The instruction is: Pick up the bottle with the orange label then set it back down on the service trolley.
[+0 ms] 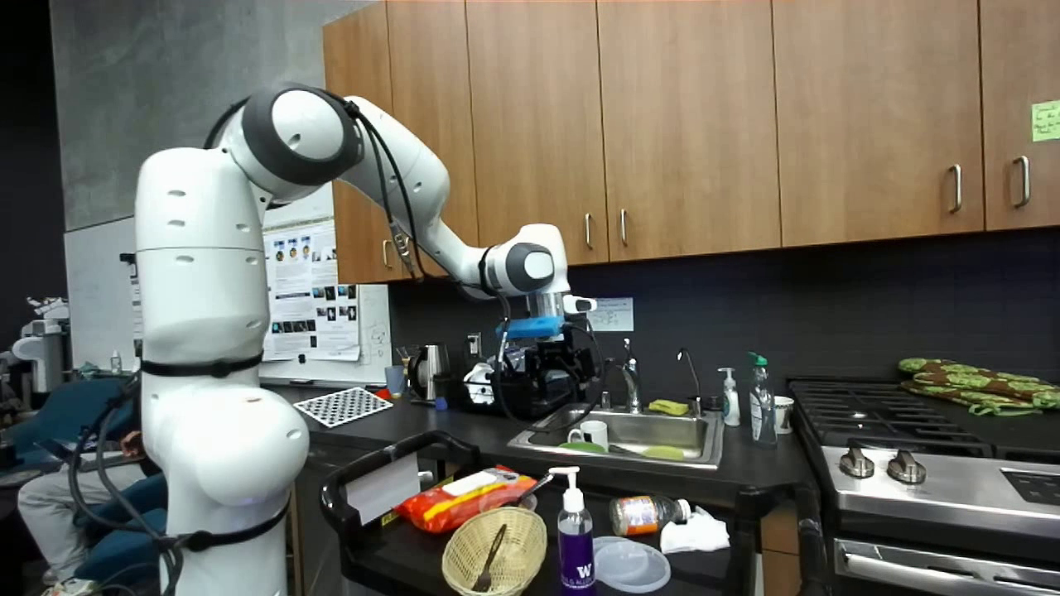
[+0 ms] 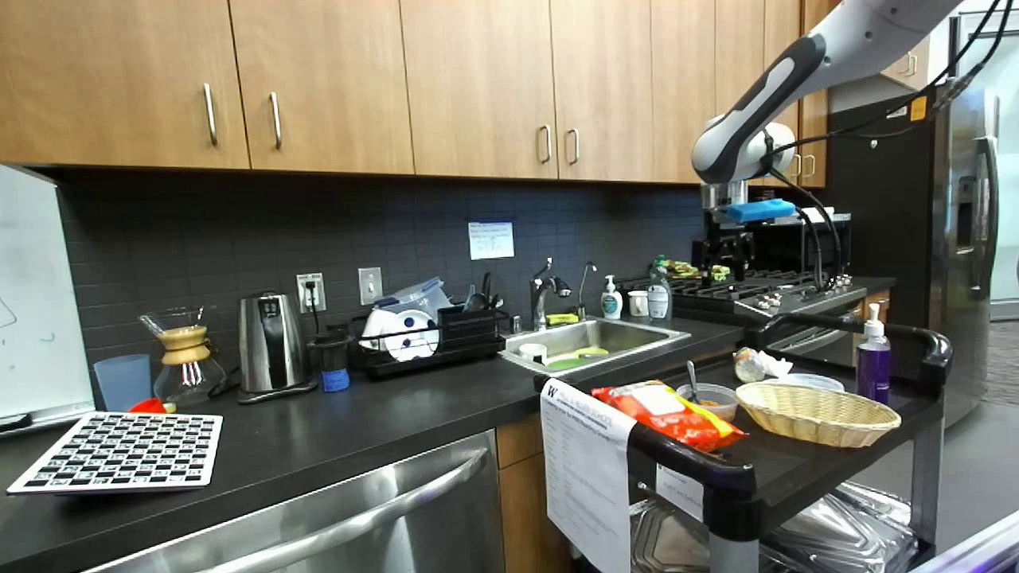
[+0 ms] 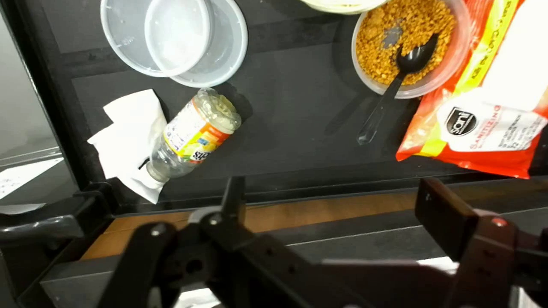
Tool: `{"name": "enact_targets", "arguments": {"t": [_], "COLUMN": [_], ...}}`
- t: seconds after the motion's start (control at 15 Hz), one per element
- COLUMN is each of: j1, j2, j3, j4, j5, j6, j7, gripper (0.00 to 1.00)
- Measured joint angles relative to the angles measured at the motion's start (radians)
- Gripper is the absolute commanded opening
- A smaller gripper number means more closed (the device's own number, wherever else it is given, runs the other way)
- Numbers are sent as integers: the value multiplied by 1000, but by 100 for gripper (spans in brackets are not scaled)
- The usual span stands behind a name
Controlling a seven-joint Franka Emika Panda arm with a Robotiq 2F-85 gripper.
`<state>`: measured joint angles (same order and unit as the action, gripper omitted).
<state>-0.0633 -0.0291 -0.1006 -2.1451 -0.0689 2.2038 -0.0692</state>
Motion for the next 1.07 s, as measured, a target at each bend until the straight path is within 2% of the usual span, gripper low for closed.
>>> {"name": "enact_targets", "arguments": {"t": [0.67,1.07], "j1": [-120,-185], "j2": [402,577], "j3": [-35,-40], "j4": [361,518], "j5": [180,245], "j6": [-156,-226], "j7": [9,88], "gripper": [100,100]}}
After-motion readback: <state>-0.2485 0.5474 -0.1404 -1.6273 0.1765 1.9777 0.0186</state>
